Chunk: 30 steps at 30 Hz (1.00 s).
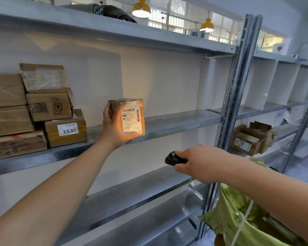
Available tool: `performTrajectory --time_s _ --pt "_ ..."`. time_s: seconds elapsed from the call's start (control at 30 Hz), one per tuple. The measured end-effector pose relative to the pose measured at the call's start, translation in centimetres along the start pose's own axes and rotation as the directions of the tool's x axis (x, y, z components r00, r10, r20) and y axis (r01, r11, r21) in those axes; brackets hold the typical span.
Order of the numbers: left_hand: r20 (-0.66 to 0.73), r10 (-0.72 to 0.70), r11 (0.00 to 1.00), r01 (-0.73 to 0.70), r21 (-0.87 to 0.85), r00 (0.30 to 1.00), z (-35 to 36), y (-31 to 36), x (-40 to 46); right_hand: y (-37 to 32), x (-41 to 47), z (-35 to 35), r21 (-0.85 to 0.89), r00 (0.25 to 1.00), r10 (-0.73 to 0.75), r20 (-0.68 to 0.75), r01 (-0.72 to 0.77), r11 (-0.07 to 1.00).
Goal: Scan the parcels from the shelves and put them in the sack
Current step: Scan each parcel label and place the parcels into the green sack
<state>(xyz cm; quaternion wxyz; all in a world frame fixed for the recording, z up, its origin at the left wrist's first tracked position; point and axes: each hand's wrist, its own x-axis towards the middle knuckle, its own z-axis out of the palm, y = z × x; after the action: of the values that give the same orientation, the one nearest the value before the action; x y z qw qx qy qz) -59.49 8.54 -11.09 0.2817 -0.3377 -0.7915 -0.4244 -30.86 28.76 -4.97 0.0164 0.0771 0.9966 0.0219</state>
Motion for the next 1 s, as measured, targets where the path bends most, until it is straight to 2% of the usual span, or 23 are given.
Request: performTrajectory --time_s 1.0 --pt "-0.031 -0.017 1.0 0.017 0.008 0.999 0.1 0.9 -0.2 0.9 1.3 1.0 -0.033 0.998 -0.022 -0.056 0.02 0.999"
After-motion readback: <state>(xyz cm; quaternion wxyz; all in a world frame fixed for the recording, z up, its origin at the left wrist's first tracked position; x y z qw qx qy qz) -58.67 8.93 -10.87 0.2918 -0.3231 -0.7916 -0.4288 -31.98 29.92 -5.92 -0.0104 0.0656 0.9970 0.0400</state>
